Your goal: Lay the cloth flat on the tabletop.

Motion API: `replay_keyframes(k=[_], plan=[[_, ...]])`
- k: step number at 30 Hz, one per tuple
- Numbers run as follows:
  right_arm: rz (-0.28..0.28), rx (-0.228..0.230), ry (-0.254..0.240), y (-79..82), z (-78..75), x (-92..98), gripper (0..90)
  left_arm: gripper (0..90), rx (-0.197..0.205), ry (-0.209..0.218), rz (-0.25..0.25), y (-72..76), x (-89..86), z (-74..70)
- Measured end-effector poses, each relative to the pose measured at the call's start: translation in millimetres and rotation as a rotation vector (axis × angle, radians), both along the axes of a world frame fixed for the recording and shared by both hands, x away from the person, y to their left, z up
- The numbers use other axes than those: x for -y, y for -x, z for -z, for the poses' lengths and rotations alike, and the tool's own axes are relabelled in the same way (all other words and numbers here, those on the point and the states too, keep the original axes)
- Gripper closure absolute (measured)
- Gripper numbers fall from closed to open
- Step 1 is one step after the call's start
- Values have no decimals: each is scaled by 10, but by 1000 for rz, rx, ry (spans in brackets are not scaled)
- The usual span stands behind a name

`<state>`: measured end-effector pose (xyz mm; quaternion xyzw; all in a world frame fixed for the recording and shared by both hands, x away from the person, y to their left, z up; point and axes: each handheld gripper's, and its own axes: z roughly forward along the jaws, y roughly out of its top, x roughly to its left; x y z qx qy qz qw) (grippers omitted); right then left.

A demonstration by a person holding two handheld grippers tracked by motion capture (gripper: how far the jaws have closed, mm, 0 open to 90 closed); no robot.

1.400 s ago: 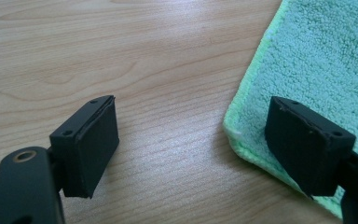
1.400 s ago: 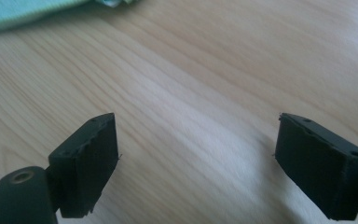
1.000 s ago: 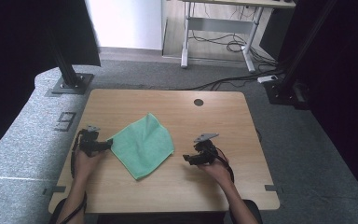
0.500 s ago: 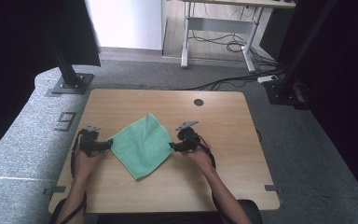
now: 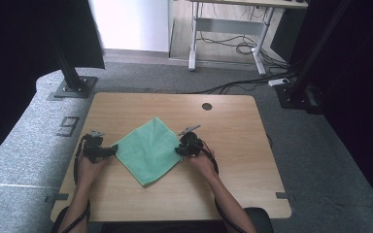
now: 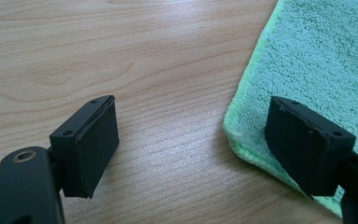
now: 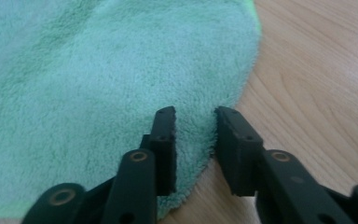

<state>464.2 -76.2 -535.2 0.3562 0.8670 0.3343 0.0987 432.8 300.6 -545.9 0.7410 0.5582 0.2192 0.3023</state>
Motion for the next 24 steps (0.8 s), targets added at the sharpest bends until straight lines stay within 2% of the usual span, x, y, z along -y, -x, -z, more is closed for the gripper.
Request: replay_keyframes(k=[4,7,9,13,18,24], plan=[[0,-16,1,5,-12,46,815,176,1,1,3,0,7,1],[7,-9,15,23,-26,34,853,176,1,3,3,0,11,2],[7,9,32,35,-58,10,857,176,1,3,4,0,12,1],[7,41,30,66,-199,-49,857,177,1,3,5,0,13,1],[-41,78,30,121,-351,-226,856,176,1,2,5,0,14,1],[-100,88,38,168,-407,-524,853,177,0,1,6,0,12,1]])
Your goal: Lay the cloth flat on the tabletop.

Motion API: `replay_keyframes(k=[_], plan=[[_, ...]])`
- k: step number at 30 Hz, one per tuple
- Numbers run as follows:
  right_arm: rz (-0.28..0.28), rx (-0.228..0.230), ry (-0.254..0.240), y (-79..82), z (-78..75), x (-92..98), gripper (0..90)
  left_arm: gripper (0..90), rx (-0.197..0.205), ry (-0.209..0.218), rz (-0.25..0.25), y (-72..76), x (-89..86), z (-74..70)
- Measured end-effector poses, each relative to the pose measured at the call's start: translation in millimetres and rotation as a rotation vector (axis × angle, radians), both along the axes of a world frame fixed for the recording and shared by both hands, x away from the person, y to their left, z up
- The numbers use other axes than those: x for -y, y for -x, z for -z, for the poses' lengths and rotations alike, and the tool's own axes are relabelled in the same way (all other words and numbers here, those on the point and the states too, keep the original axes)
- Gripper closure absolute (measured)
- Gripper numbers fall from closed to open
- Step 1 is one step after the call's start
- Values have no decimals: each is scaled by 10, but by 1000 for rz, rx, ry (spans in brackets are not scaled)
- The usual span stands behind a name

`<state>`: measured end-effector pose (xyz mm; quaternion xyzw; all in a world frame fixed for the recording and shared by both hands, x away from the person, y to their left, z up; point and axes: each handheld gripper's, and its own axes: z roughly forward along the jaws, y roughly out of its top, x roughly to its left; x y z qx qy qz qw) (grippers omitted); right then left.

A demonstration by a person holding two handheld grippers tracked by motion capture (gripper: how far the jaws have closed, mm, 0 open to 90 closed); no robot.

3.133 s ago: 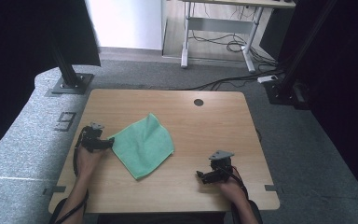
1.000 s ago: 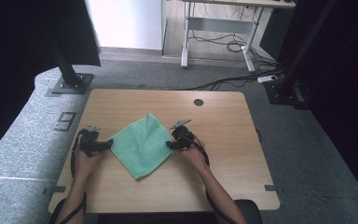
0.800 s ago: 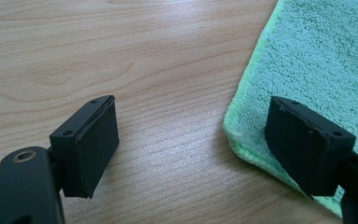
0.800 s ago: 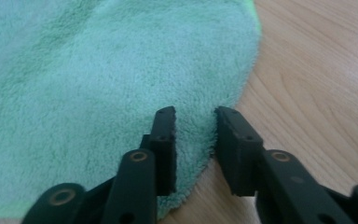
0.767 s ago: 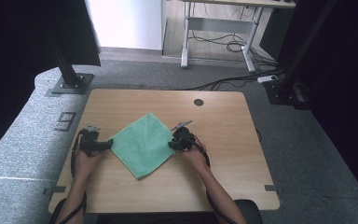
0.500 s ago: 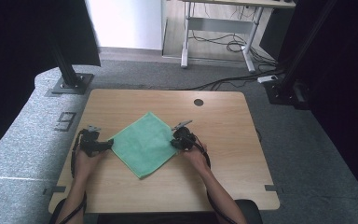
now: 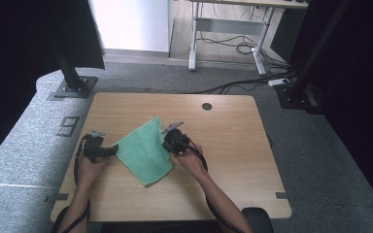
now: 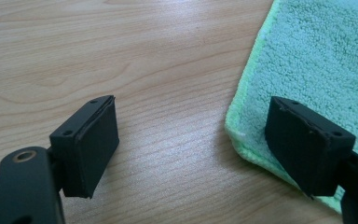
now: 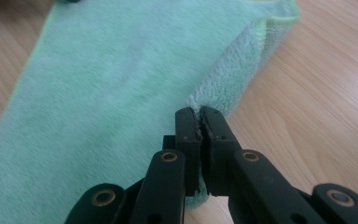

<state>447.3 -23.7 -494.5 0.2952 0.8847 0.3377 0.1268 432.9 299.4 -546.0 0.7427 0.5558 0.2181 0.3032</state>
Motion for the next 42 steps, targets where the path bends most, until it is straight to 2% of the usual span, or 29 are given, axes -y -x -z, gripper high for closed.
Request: replay_keyframes(k=[6,12,15,17,22,27,33,38,42], plan=[[-55,-17,-7,31,37,-285,850,176,1,1,0,0,2,1],[-106,-74,-20,44,199,-541,845,177,1,2,0,0,2,1],[-131,-87,1,55,312,-663,836,177,1,1,2,0,1,1],[-138,-87,2,66,323,-714,825,177,1,1,2,0,1,2],[-153,-94,-31,65,210,-733,762,177,2,1,3,-1,2,2],[-135,-70,-58,36,54,-679,725,177,-1,-3,6,0,-1,-1],[-108,-47,-62,-23,-34,-572,680,176,-1,-2,5,0,0,-1],[-105,-50,-45,-33,10,-562,657,176,-1,-3,6,0,0,-1],[-108,-46,-10,-36,150,-606,619,176,-1,-2,5,0,0,0]])
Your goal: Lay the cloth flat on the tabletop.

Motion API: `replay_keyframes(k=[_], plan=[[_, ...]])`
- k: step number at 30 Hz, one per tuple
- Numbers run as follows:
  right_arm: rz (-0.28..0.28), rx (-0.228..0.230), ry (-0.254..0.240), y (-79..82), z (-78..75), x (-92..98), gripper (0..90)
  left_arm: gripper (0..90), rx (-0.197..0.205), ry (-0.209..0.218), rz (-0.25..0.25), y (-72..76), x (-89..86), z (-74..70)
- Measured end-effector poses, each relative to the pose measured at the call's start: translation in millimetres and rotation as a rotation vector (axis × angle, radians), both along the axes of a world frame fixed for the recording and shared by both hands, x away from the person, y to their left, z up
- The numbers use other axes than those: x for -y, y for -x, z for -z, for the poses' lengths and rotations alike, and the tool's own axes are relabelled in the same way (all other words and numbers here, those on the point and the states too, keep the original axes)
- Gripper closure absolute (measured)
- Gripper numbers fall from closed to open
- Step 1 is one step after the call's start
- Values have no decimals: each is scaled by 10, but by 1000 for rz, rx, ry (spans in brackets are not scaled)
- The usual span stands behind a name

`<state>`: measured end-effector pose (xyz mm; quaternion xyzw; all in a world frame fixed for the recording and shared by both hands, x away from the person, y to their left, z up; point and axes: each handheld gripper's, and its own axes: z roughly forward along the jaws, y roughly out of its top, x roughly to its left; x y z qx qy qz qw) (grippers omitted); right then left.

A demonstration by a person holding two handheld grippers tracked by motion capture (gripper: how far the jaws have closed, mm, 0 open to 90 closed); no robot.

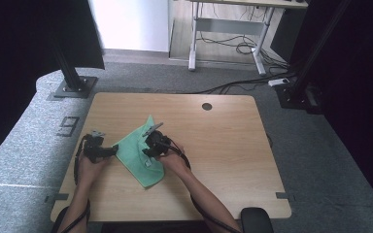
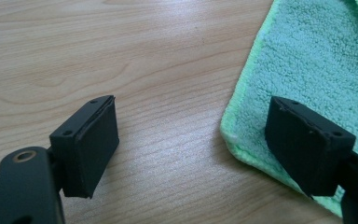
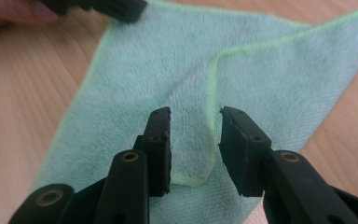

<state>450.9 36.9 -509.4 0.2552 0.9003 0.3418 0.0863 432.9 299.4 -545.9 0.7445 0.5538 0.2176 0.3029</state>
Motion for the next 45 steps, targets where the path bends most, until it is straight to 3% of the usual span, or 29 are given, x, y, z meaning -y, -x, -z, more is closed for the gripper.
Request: replay_keyframes(k=[3,6,8,14,20,27,38,45], plan=[[5,-16,24,-13,111,-9,625,176,1,1,-1,0,1,1],[14,-25,37,-1,187,-14,743,177,1,1,-1,0,1,1],[17,-57,22,4,185,-18,819,176,1,1,-1,0,1,1],[12,-21,41,31,86,7,855,176,2,2,-2,-1,2,1],[53,23,16,-8,-180,286,852,177,0,-1,1,0,0,0],[119,39,22,-71,-300,678,853,176,0,-1,0,0,1,0],[219,24,45,-140,-222,1225,851,176,0,-1,-3,0,5,0],[259,-21,71,-188,-1,1443,834,175,-1,-1,-1,0,14,-1]])
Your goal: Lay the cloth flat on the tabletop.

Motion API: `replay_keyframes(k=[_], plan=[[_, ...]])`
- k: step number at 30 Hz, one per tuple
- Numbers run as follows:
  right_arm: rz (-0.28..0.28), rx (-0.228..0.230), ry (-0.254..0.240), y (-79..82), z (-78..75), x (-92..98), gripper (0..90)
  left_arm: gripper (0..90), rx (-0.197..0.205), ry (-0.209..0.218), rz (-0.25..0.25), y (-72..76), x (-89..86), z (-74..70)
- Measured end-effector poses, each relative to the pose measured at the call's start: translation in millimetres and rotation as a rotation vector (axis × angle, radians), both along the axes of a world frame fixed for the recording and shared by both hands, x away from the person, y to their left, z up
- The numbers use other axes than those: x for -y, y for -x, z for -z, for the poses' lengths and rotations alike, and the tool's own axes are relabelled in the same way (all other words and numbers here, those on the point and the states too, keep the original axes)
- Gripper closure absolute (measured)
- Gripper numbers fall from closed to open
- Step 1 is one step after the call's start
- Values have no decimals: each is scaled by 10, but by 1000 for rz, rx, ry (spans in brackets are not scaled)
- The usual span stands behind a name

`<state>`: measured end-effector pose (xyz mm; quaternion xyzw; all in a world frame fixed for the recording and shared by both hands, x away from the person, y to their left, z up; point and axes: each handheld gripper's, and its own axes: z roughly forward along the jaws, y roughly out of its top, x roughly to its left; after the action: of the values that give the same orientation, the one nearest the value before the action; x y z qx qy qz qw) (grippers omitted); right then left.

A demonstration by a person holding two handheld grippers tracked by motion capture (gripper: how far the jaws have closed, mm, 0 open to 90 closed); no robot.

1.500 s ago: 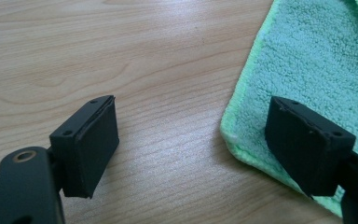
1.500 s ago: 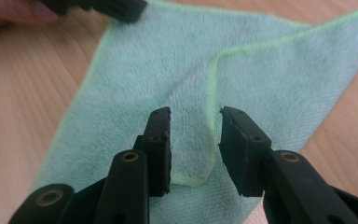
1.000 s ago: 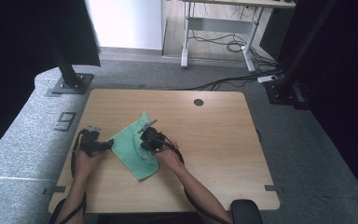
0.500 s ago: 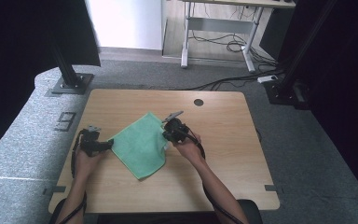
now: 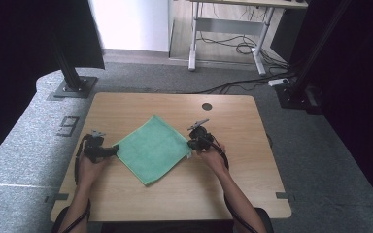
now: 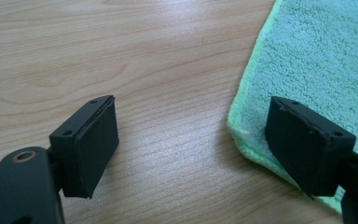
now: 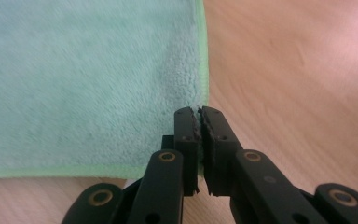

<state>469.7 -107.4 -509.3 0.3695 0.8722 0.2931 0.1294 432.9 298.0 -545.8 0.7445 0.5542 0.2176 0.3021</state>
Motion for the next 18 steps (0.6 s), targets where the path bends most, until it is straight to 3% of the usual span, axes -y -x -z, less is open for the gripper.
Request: replay_keyframes(k=[5,10,14,18], plan=[[15,-15,22,-21,151,57,703,175,1,2,-1,0,4,1],[32,32,-8,-44,14,99,565,172,1,1,-3,-1,8,1],[29,52,-1,-82,-44,75,530,171,0,1,-3,-1,9,1],[36,39,16,-108,41,72,508,171,0,1,-3,-1,8,1]])
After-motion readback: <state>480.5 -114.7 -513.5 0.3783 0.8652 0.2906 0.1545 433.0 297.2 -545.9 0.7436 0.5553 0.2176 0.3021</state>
